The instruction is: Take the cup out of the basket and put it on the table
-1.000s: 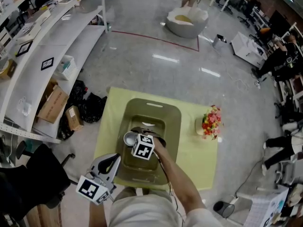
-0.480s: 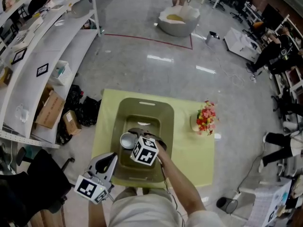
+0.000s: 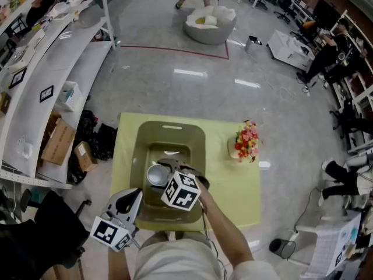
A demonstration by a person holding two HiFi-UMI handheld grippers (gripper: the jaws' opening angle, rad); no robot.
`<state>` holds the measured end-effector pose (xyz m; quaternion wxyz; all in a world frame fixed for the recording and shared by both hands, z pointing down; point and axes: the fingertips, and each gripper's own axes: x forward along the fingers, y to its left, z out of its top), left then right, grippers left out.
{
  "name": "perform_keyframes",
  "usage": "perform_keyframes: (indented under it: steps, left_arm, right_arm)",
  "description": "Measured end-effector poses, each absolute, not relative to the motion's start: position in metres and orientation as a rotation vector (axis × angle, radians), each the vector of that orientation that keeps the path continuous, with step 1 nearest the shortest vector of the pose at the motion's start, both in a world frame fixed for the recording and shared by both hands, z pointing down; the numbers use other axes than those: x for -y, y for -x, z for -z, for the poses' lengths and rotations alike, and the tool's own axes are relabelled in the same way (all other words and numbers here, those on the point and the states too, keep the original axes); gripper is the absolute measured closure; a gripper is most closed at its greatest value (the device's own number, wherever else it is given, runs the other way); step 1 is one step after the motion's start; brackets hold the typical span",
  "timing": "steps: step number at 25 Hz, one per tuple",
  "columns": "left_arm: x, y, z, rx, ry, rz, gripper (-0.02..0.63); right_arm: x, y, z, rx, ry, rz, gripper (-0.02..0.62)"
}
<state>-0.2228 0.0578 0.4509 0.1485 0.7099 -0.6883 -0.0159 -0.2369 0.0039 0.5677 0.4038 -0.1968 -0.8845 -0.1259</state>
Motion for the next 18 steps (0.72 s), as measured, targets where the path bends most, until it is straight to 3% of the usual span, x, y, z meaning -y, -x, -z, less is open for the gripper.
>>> perform_keyframes:
  steps: [18]
  left_arm:
    - [-0.037, 0.197, -0.439, 1.894, -2.153, 0.030, 0.598]
  right_arm:
    - [0.013, 0.199, -0.493, 2.364, 0.372, 0.290, 0.225]
